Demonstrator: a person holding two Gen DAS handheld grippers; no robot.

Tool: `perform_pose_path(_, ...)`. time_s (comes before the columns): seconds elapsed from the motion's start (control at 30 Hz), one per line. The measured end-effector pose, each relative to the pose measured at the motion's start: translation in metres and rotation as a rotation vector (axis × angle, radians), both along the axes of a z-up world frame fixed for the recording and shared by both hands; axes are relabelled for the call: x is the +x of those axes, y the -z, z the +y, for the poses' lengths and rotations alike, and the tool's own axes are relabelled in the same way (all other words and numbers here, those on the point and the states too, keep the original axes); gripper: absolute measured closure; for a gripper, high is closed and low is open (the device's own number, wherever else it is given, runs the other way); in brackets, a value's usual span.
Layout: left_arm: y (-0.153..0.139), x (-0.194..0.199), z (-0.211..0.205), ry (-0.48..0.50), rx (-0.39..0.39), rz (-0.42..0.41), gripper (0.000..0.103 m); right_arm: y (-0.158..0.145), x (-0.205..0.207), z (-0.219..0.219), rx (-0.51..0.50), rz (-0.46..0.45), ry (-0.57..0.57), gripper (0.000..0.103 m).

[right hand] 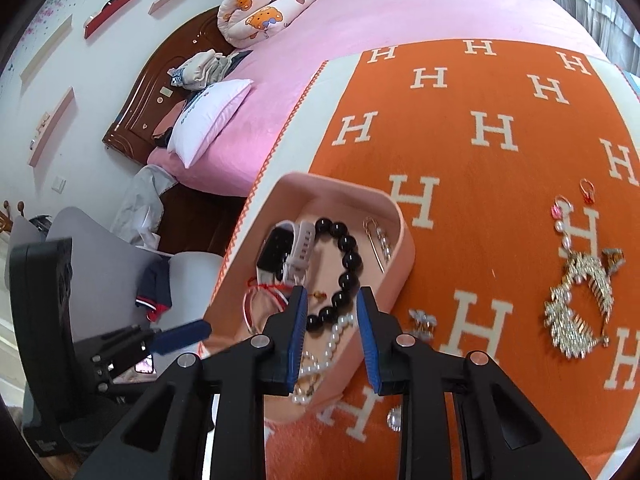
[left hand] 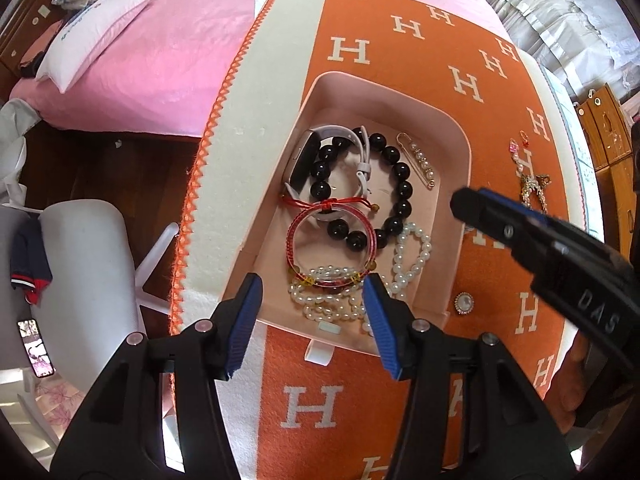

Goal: Organize jewelry
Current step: 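Move the right tool over the rhinestone hair comb on the blanket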

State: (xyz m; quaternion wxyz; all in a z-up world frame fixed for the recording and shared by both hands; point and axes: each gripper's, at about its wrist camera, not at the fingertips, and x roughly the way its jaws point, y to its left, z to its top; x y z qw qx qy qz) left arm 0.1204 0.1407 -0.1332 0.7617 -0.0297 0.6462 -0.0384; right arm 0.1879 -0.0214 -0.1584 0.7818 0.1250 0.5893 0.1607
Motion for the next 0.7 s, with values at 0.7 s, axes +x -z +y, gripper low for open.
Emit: perform_pose_path(0.7, -0.013, -0.031, -0.041, 0.079, 0.018, -0.046, 0.054, -0.016, -0.076, -0.043, -0.108, 0.0, 0.04, 0.077)
